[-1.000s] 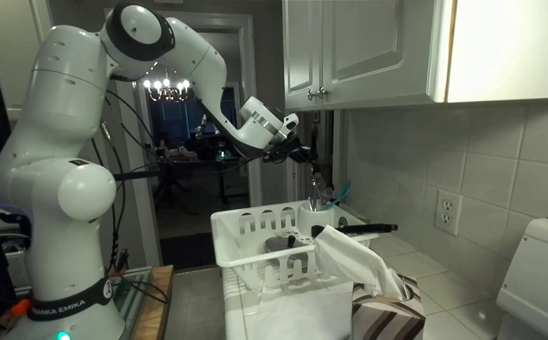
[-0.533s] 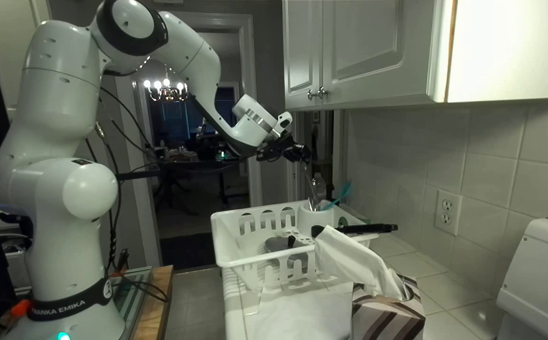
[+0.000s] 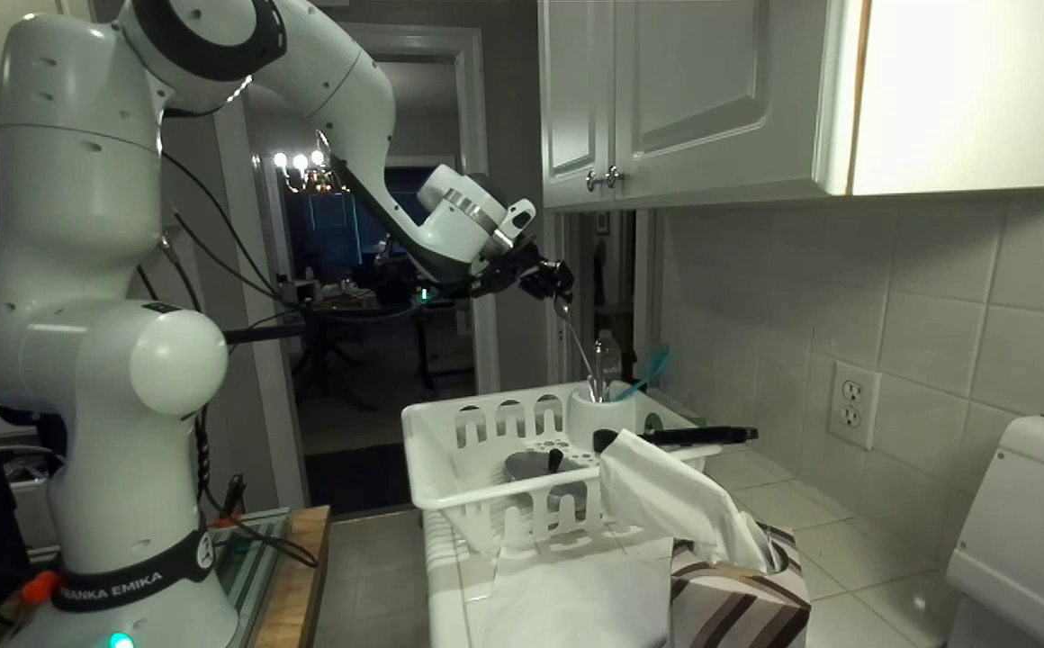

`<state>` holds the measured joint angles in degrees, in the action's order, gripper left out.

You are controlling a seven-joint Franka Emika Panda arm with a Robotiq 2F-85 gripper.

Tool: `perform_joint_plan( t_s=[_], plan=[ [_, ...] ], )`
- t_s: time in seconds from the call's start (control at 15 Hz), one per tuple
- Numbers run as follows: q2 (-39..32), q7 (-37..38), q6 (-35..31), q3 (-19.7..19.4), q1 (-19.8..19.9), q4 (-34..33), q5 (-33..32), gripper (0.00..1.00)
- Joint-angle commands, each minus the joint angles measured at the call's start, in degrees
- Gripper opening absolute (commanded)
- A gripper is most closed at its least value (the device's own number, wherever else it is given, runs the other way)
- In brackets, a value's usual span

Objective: Remove the silver spoon from the dish rack and put it on the counter.

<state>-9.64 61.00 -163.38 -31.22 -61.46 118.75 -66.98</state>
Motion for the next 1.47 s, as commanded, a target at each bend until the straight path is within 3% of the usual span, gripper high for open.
perform_joint_plan(
  t_s=[0.0,0.33,0.4,0.73,1.07,1.4],
  plan=[
    [5.7,-2.77,4.95,0.57,-1.47,4.74,0.04,0.03],
    [8.76,-4.5,11.52,0.9,-1.87,7.66,1.04,0.03],
    [9.67,-4.6,13.25,12.07,8.98,7.78,0.41,0.03],
    [8.29,-8.64,13.48,27.02,24.45,7.55,4.63,0.03],
    [7.72,-11.95,13.23,37.66,35.97,7.11,7.65,0.03],
    [7.79,-15.2,12.21,42.35,40.94,7.63,12.73,0.03]
  ],
)
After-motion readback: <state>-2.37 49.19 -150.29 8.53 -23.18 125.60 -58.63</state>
